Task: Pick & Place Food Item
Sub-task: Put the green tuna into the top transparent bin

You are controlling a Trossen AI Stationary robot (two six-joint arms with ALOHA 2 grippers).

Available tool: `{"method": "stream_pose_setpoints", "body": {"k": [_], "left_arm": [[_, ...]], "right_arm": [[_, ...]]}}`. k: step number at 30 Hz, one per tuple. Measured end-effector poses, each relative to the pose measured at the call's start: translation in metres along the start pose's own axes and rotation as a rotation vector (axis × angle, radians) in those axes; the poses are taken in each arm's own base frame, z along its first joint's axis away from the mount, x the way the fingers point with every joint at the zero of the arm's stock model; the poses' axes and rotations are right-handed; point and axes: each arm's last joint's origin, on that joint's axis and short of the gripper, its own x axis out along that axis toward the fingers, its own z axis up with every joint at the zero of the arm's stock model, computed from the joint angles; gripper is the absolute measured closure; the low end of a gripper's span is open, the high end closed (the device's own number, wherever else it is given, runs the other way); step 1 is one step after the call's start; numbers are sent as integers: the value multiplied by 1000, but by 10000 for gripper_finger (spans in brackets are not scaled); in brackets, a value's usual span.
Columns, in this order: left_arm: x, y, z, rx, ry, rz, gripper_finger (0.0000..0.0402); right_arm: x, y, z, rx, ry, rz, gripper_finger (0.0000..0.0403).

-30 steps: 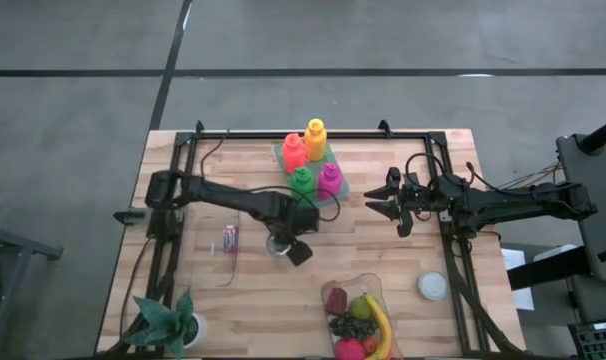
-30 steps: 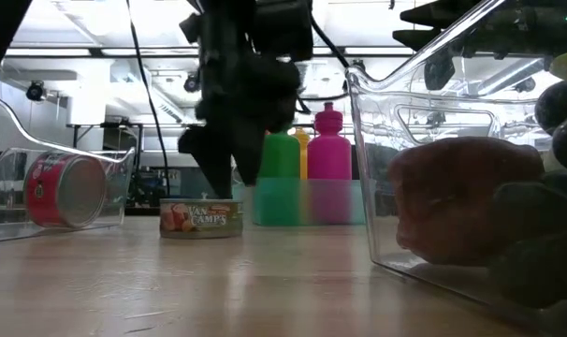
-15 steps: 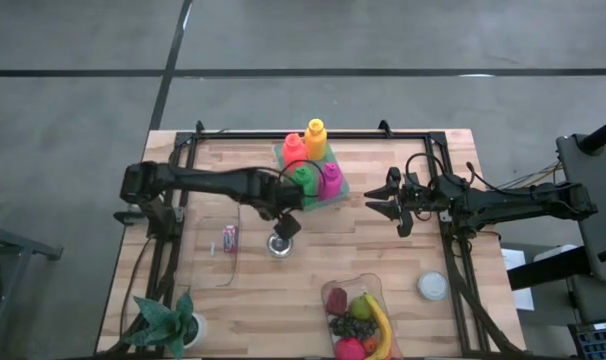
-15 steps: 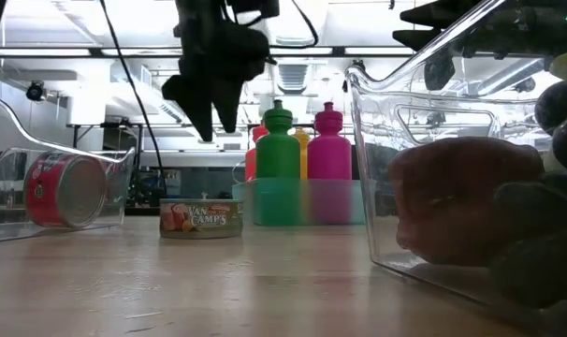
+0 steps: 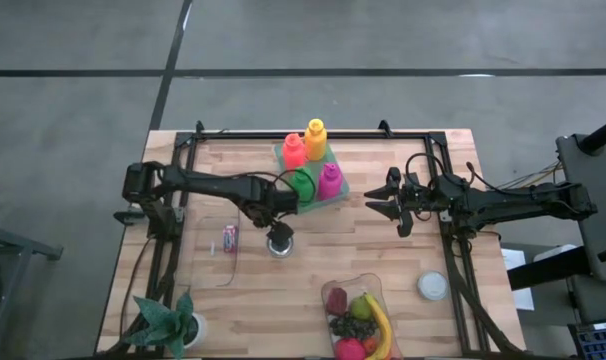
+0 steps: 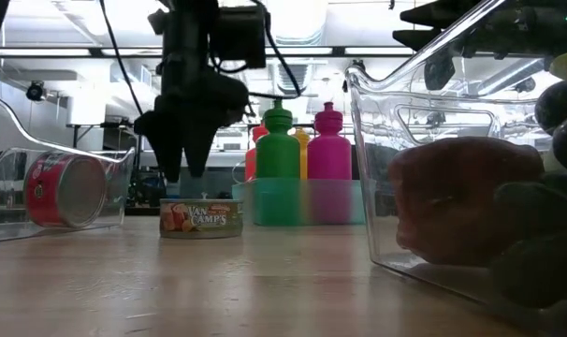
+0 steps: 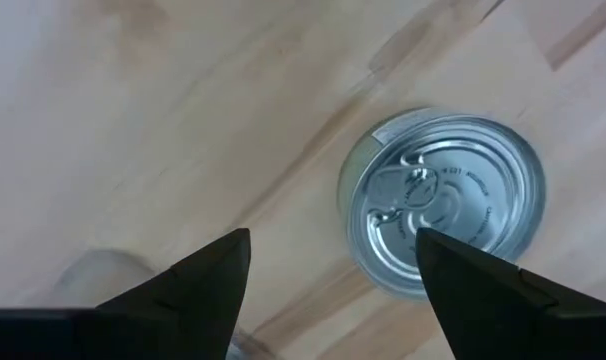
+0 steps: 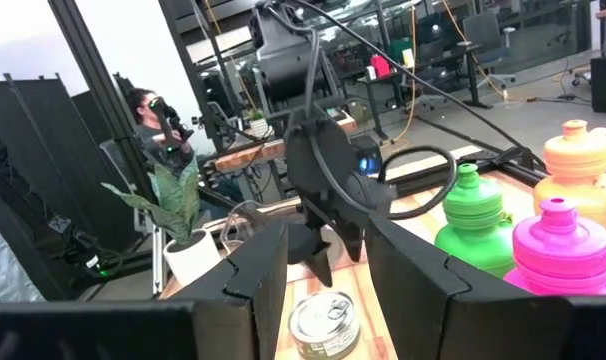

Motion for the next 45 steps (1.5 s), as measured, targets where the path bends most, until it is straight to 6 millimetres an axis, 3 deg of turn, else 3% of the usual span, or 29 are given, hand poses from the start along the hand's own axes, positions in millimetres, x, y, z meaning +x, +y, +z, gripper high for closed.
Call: {"method": "stream_pose_setpoints", "body": {"k": [11,21,26,45], "left_arm": [[19,5,-4,96,6,-33,120],[30,10,-8,113,9,-45,239],[33,10,-9,114,9,-73,277],[33,10,-7,152,-6,-78,284]], "right_arm": [[0,0,0,0,0,0,269],[0,0,0,0,0,0,269],[0,0,0,0,0,0,269],[0,0,0,0,0,0,269]]}}
